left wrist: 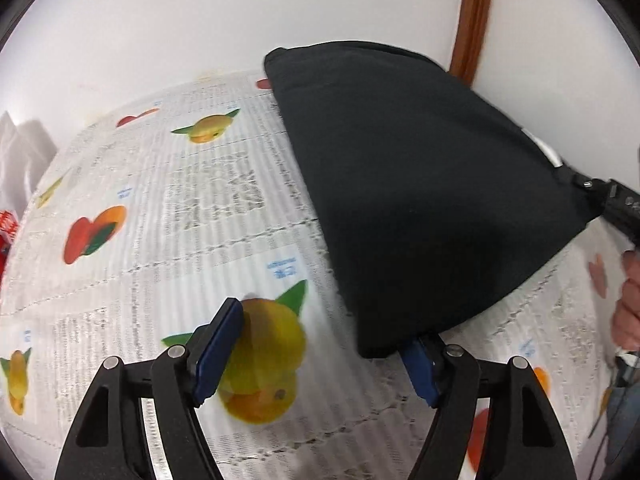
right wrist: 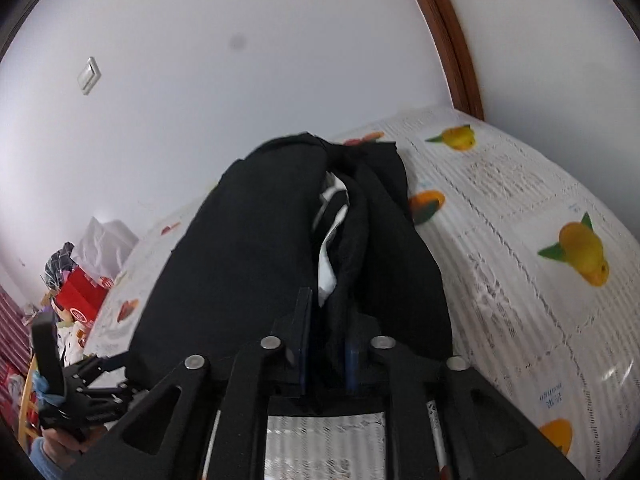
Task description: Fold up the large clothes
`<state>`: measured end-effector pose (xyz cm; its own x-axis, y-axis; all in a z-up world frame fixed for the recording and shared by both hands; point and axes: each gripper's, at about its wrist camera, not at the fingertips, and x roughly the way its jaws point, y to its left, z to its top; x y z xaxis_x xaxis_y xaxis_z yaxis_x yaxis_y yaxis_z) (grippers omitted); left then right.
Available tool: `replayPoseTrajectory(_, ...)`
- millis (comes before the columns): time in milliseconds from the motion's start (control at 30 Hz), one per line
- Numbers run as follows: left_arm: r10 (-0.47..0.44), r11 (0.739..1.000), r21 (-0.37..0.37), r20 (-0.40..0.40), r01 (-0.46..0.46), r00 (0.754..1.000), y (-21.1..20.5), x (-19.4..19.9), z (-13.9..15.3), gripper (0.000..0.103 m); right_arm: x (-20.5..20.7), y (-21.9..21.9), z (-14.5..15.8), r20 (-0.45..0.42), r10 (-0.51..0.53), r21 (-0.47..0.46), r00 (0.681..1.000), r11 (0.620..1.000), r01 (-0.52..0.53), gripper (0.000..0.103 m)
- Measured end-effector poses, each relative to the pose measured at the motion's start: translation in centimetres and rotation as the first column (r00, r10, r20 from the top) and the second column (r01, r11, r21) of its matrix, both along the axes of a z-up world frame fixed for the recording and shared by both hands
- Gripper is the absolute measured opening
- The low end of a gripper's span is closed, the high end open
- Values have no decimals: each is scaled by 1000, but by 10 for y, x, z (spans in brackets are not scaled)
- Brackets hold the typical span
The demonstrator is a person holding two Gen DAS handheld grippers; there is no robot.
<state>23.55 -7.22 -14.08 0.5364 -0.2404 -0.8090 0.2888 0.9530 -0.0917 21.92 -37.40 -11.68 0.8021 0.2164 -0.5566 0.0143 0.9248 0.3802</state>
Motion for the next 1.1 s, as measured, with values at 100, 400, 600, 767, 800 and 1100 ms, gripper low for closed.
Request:
replayPoseTrajectory(100, -38, 997, -64, -14, 37, 999, -6, 1, 2, 72, 9, 2, -2, -18, 18, 15, 1000, 1000, -18, 41)
replayPoseTrajectory(400, -4, 998, 63, 12, 3, 1000, -31, 2, -3, 73, 30, 28, 16, -80, 37, -155, 996, 987, -50, 12)
replayPoseTrajectory(600, -8, 998, 66, 15, 7, 1000, -29, 1, -1, 73, -10, -7, 49, 208, 24, 14, 978, 1000, -28, 6)
replayPoseTrajectory(767, -8, 998, 61, 19, 6, 1000, -27, 5, -3, 73, 3, -20, 7, -1, -71, -37, 997, 997, 71, 10)
replayPoseTrajectory(800, -9, 998, 60, 20, 8, 1000, -27, 4, -3, 73, 2, -20, 4, -20, -79, -49, 997, 996, 78, 12)
replayPoseTrajectory(1100, -32, 999, 3, 7, 32, 999, -13, -7, 2, 67, -56, -26, 14, -80, -36, -234, 996, 972, 16, 31)
